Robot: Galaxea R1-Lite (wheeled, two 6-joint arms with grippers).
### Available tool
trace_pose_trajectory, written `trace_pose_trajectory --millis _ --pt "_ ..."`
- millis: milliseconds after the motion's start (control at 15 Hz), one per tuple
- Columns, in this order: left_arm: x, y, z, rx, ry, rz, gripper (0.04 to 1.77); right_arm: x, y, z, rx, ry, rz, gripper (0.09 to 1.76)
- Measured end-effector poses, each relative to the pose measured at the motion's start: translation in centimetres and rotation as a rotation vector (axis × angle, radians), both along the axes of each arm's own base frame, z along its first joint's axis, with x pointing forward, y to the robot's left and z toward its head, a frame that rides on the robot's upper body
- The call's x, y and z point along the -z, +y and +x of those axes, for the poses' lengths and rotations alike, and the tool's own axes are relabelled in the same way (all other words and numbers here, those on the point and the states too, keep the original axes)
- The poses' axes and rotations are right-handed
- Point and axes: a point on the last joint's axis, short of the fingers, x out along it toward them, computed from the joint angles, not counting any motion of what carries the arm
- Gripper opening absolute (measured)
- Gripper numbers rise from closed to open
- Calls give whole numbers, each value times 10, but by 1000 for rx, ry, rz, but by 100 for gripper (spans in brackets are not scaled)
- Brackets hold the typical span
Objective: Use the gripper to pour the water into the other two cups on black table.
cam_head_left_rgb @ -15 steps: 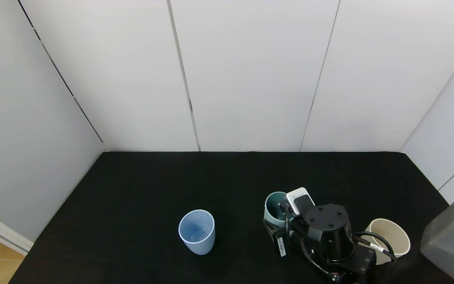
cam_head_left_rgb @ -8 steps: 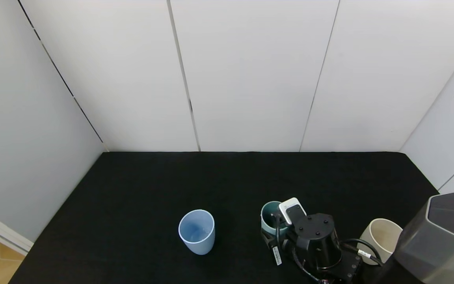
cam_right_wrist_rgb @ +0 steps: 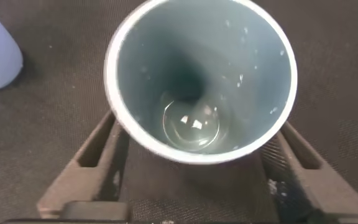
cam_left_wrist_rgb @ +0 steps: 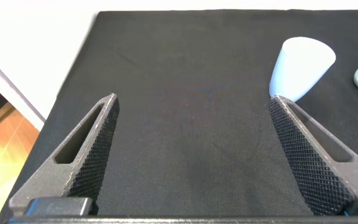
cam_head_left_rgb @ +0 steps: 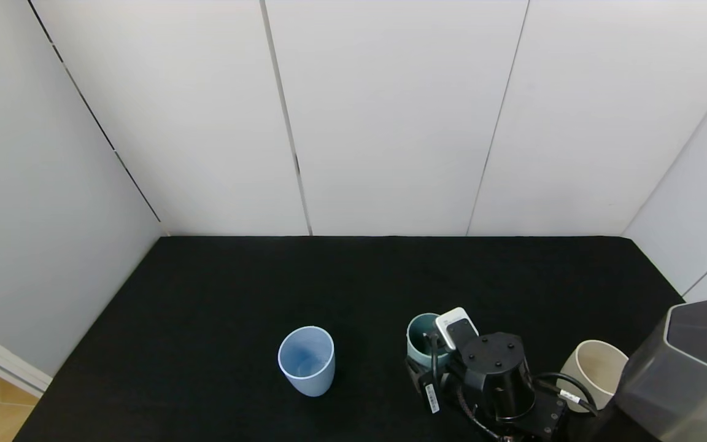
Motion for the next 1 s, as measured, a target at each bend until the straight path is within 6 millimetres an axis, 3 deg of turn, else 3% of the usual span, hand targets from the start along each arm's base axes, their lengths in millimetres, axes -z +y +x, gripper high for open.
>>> trace_pose_trajectory --millis 467,733,1000 --pt "0 0 0 0 0 0 172 -32 -4 -7 -4 -64 50 156" --pt "0 0 0 0 0 0 172 -69 -17 -20 -24 -143 42 162" --pt "0 0 0 0 0 0 172 -111 -44 -45 33 -188 -20 165"
